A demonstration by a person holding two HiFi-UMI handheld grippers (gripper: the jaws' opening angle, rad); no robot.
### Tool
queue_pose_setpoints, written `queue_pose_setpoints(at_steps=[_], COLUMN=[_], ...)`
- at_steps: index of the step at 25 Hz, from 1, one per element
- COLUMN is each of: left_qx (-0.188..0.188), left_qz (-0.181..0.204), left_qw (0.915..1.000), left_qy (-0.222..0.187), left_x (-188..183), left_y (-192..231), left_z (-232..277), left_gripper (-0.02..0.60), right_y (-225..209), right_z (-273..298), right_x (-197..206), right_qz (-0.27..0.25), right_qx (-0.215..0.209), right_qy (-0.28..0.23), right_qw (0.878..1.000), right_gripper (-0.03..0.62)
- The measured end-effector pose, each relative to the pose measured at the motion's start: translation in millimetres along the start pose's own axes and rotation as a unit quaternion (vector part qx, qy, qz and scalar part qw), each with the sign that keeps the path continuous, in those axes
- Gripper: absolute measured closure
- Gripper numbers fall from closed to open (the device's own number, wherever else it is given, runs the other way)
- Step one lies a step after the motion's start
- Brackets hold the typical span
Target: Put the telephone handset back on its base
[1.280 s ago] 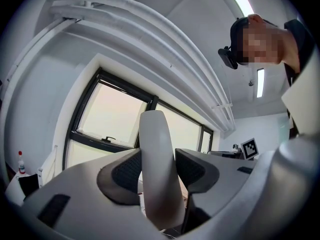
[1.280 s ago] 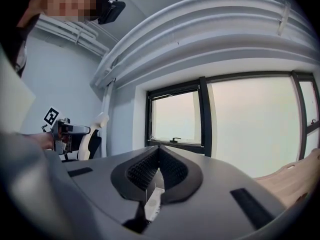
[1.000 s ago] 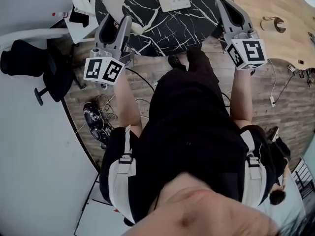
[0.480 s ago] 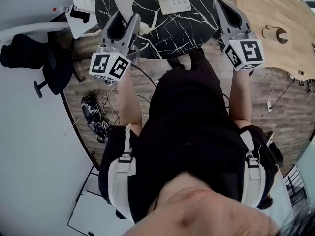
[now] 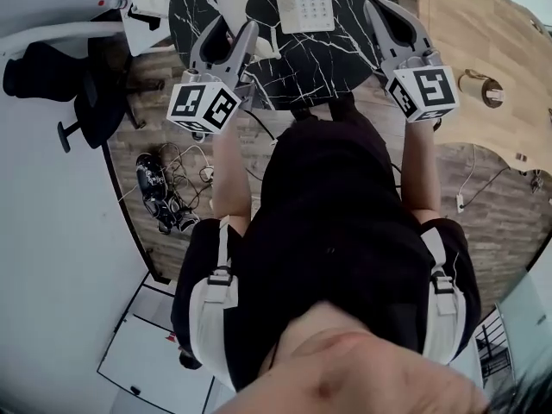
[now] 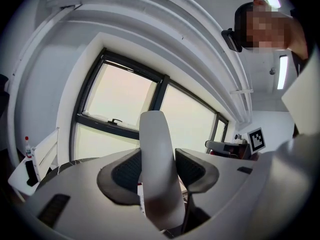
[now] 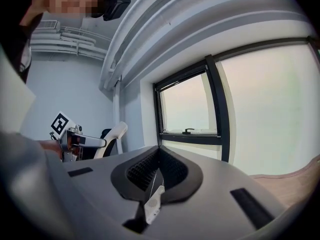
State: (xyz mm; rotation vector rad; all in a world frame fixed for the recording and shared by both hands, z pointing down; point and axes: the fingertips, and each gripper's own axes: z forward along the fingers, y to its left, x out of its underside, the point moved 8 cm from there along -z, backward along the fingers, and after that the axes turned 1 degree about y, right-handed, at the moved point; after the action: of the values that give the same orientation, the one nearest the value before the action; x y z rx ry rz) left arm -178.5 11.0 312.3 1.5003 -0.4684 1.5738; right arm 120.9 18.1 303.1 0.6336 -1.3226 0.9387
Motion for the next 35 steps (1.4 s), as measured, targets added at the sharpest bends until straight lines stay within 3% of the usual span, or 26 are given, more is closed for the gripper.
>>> queue_pose_setpoints(at_steps=[15,27,35], left_qx=[-0.070,-0.145,-0.161], left_qz=[-0.010,-0.002,0.000], left_qw=[0.9970,0.9859,0.9794], left_qy=[0.032,0.083,0.121], left_x=[23,62,88], left_y=[-20,-24,-15], left_z=[45,70,84], left_gripper=[0.359,0.359,0.359], right_y=[-51,-74,-71], right_z=[35,55,65], right_x=[5,20,34], right_qz=[0.011,0.021,0.031], right_qx=[-0.079,-0.131,-0.143], right_qy=[0.010,0.028,0.049], right_qw=[0.997,0.991,0.988], right_gripper=[0.565,0.565,0.565])
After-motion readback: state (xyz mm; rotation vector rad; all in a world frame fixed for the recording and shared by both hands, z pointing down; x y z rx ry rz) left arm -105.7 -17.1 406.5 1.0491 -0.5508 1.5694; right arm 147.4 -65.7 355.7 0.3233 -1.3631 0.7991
